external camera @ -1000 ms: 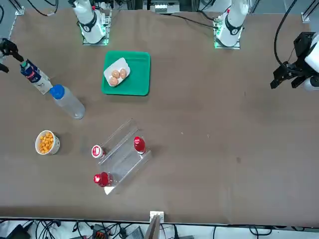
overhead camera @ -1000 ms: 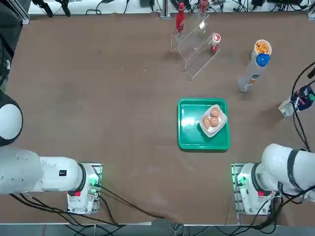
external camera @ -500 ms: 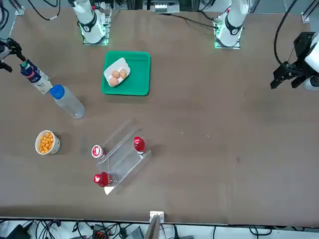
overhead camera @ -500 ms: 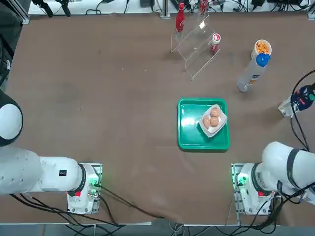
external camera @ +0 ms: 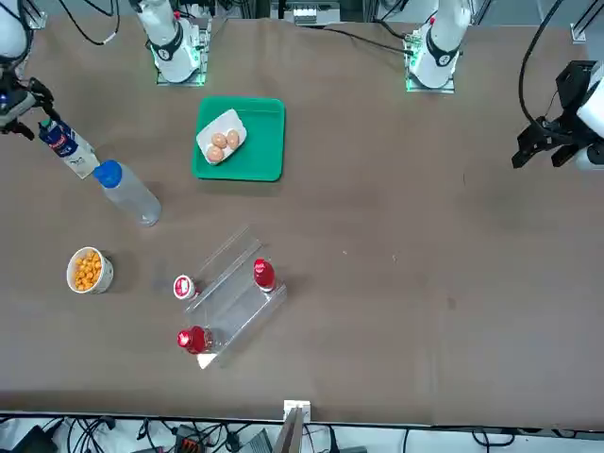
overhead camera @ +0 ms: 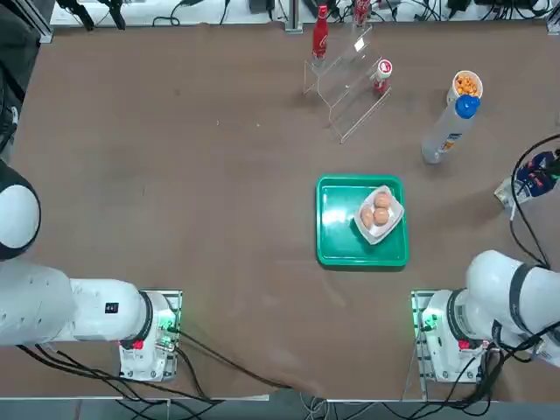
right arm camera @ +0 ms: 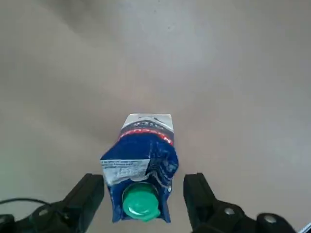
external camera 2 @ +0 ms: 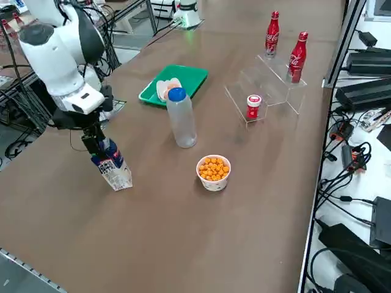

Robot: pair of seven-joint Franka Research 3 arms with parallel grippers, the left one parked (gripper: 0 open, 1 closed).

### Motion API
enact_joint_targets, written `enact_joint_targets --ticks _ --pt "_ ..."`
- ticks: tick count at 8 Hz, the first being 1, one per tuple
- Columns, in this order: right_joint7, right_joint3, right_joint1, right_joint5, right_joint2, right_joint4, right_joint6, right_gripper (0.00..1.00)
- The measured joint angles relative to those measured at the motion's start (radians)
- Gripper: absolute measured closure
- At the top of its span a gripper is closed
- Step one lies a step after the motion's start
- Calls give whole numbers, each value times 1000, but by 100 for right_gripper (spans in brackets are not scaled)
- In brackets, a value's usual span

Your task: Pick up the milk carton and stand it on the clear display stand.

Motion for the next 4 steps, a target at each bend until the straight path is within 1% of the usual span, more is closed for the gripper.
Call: enact_joint_targets --ticks 4 --pt "-1 1 -1 0 7 -37 64 0"
